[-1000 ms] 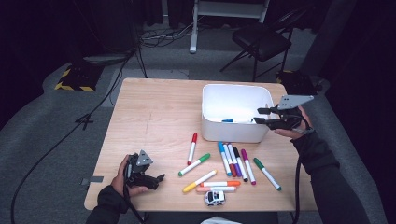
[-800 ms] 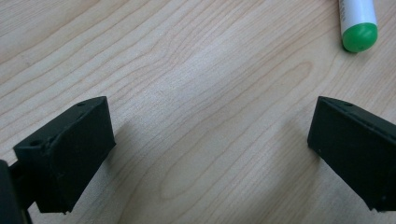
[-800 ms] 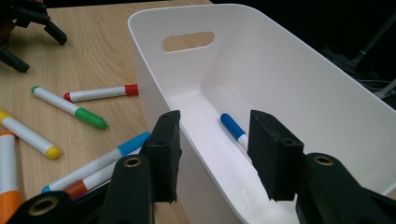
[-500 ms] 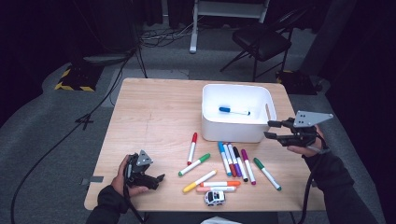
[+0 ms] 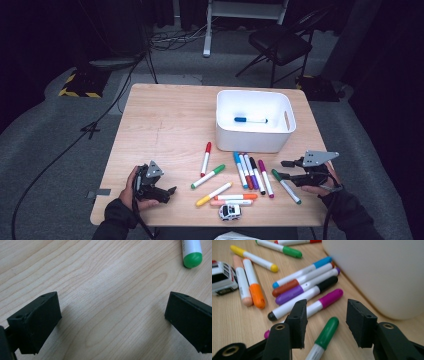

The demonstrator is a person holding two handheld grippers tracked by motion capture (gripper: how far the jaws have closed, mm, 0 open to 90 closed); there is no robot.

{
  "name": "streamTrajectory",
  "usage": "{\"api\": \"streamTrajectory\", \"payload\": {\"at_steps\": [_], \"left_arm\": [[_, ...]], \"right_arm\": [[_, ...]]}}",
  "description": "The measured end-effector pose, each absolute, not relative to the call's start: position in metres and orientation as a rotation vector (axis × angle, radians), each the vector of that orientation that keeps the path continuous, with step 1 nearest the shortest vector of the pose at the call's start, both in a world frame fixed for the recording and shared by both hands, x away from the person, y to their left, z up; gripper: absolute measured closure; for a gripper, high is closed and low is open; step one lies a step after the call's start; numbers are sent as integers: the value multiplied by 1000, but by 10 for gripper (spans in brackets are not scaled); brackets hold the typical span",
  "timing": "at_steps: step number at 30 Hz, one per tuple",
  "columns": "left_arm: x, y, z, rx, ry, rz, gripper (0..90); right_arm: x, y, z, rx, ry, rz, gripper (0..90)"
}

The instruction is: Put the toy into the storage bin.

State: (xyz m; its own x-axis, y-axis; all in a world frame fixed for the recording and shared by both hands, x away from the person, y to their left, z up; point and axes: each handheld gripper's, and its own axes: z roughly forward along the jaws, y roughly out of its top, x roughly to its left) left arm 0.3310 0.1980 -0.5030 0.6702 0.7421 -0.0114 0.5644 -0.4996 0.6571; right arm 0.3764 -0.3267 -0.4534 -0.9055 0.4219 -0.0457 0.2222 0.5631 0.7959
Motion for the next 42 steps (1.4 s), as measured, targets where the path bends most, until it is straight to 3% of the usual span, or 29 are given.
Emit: {"api": "streamTrajectory", "payload": {"at_steps": [14,20,21,27,42], "left_arm": [[331,198,-503,2244,1003,362,7],[331,198,-503,2245,1003,362,7],[331,198,-503,2245,1003,362,7],[331,198,-503,2245,1003,362,7],[331,198,-503,2244,1003,361,7]], "right_arm": [[376,-325,-499,642,2635,1187,511],[377,-325,-499,639,2623,1183,560],[378,-327,-500,648,2604,1203,614],[381,-328,-501,638,2598,1214,730],[384,-334,-496,644,2602,1244,749]]}}
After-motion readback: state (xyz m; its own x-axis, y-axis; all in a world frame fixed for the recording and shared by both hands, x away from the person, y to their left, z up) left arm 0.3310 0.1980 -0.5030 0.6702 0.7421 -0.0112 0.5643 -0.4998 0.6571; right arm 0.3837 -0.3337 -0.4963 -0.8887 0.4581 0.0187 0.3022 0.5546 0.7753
